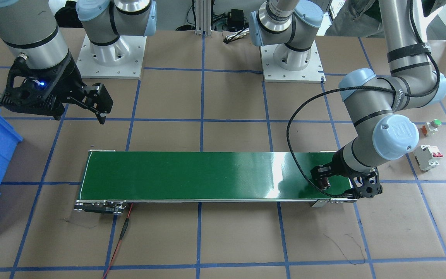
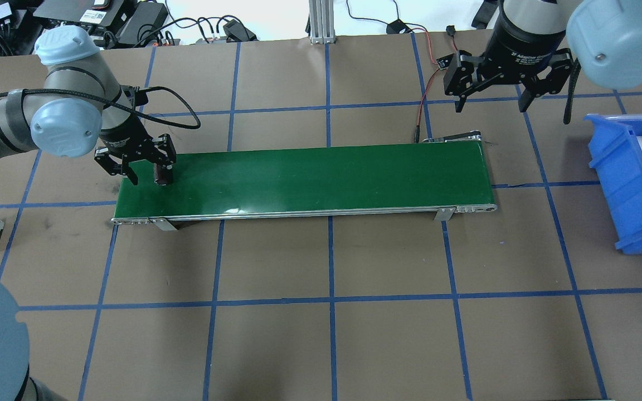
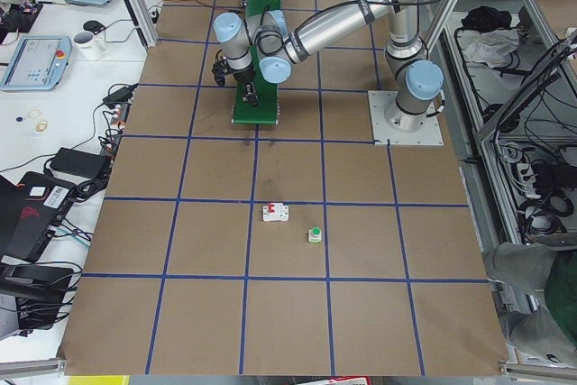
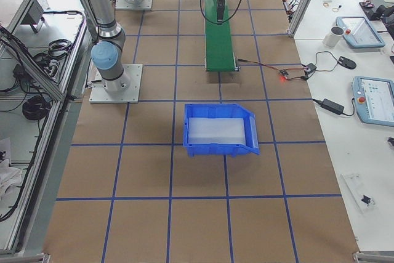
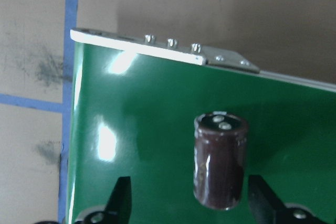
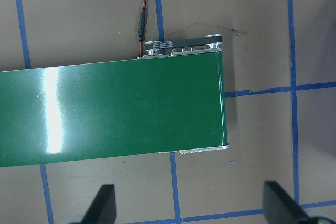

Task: Move capacitor from left to right
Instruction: 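Release the capacitor onto the belt and raise the left gripper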

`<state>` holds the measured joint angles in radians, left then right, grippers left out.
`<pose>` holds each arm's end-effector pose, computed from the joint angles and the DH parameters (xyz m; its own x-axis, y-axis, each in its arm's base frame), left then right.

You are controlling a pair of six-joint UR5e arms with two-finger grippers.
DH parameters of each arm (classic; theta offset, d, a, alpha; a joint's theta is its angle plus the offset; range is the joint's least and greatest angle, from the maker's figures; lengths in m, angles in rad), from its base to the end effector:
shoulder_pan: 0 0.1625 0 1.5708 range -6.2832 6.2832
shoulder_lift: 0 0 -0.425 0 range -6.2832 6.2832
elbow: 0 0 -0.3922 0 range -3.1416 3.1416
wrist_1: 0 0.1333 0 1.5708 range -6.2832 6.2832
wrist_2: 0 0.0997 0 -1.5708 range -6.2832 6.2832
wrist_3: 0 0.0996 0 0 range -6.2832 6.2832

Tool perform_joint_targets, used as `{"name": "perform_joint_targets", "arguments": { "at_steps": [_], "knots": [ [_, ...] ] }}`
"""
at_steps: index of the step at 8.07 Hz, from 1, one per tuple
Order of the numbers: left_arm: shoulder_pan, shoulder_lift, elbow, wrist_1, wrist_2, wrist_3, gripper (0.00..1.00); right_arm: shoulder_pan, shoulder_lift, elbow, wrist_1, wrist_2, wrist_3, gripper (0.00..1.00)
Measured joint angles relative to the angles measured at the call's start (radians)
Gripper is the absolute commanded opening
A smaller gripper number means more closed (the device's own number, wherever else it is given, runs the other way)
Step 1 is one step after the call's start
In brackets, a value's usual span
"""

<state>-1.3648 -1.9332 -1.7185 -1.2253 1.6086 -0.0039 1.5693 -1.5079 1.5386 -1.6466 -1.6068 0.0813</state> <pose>-0.0092 -0.5893 0.2539 -0.9786 -0.2021 -0.0379 -0.2056 0.9648 0.1637 0.1289 -0.5230 0.4797 -0.9959 0.0842 0.0322 0.0827 0.9954 -0.0479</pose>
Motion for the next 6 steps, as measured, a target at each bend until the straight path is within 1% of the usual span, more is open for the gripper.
{"name": "perform_joint_targets", "arguments": {
  "at_steps": [1,2,4,5,6],
  "knots": [
    [0.000,0.006,0.024,-0.069,0.014,0.000,1.00,0.000,0.000,0.000,0.000,0.000,0.000,1.00],
    [0.000,0.010,0.077,-0.147,0.019,0.001,1.00,0.000,0.000,0.000,0.000,0.000,0.000,1.00],
    [0.000,0.013,0.214,-0.302,0.022,0.002,1.00,0.000,0.000,0.000,0.001,0.000,0.000,1.00],
    [0.001,0.020,0.255,-0.336,0.021,0.004,1.00,0.000,0.000,0.000,0.000,0.000,-0.001,1.00],
    [0.004,0.028,0.274,-0.348,0.021,0.005,1.00,0.000,0.000,0.000,0.000,0.001,-0.003,1.00]
  ]
}}
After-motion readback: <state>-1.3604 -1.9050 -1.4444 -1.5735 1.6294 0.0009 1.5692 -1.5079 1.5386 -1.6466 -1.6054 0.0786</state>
